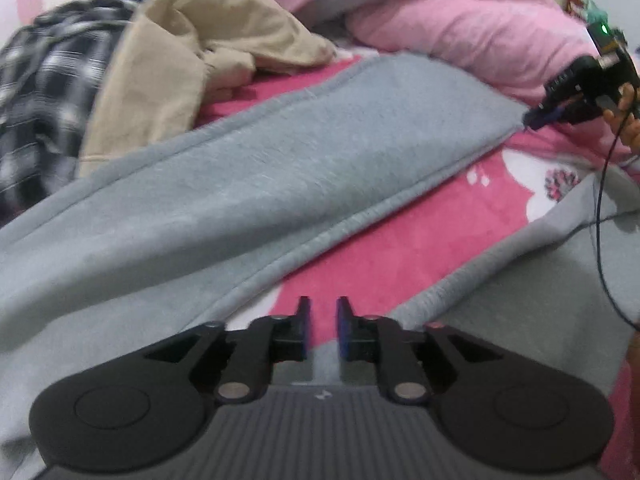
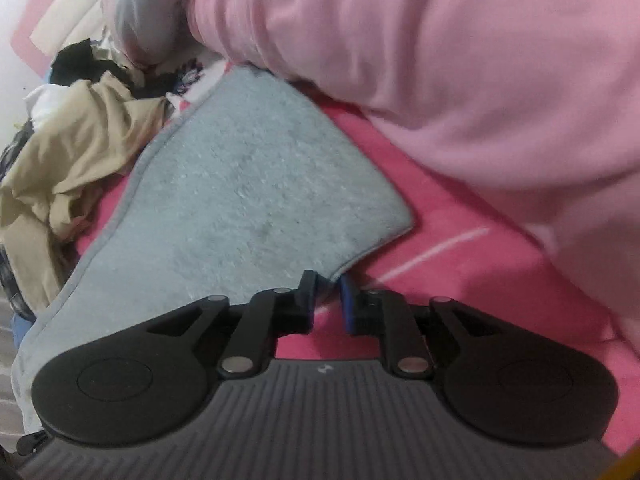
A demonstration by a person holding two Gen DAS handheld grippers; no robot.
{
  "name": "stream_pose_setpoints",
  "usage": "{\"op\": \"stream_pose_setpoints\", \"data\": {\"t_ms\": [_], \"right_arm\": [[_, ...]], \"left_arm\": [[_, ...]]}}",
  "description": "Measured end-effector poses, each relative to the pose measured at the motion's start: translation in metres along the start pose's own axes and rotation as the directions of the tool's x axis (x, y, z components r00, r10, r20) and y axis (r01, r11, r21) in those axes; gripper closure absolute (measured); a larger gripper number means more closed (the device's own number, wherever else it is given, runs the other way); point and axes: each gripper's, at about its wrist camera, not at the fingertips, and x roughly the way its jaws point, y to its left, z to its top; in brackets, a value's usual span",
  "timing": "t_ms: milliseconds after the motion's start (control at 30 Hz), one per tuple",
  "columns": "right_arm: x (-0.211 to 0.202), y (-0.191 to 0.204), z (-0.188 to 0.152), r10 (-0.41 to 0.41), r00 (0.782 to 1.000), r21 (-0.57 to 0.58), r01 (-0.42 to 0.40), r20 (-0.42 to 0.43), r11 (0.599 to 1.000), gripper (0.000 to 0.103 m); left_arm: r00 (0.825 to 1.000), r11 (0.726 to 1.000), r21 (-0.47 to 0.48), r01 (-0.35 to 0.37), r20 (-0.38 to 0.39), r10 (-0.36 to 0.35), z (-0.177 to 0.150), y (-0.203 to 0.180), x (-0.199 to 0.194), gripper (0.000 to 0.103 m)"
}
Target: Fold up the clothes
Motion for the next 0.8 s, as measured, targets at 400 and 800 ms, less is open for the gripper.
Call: {"op": "stream_pose_setpoints", "data": {"t_ms": [400, 800], "right_arm": [[-0.022, 0.163, 0.0, 0.216, 0.976, -0.701, -0.142, 0.018, 0.699, 0.078], [0.108, 0.373, -0.06, 0.222, 0.916, -0.939, -0.302, -0.333, -0.163, 0.061]], "left_arm": [[0.954, 0.882, 0.376, -0.285, 0.02, 0.299, -0.027, 0.011, -0.007, 0.067], [0.947, 0.855, 0.417, -0.307, 0.047, 0.317, -0.038, 0.013, 0.012, 0.097]]}}
